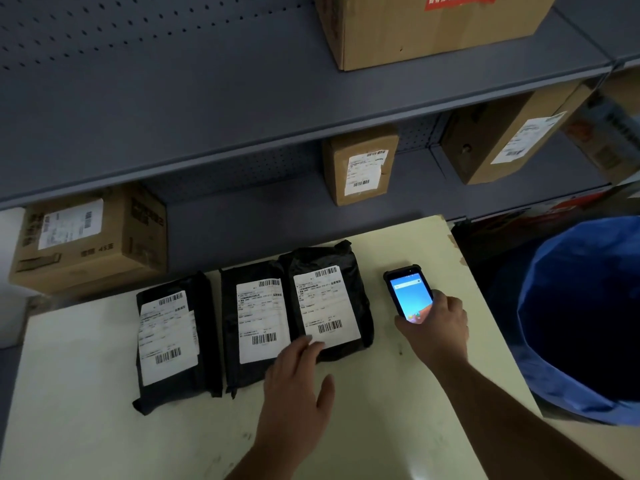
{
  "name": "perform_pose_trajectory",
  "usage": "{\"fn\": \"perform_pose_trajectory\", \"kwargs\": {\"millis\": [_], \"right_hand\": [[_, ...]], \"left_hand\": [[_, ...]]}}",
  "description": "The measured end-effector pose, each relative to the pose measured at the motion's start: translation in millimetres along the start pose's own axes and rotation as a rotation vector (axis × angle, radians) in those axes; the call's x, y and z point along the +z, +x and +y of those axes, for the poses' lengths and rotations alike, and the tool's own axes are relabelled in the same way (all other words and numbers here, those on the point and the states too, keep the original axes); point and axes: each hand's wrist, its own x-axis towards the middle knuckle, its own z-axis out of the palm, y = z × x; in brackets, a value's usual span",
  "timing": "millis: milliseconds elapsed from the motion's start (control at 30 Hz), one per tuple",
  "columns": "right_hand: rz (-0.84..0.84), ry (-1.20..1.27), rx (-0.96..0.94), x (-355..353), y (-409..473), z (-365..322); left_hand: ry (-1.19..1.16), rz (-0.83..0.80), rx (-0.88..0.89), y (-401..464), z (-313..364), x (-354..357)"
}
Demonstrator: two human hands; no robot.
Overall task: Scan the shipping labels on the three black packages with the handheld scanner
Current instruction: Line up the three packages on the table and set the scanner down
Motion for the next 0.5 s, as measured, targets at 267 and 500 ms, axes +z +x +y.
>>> {"fn": "perform_pose_trajectory", "kwargs": {"millis": [267, 500], "right_hand": [[-0.006, -0.018, -0.013, 9.2, 14.4, -0.6], [0.004, -0.016, -0.022, 15.1, 22.6, -1.8]], "left_hand": [[0.202, 0.057, 0.038, 49.0, 13.9, 6.8], [0.277, 0.029, 0.000, 54.8, 11.2, 10.8]]}}
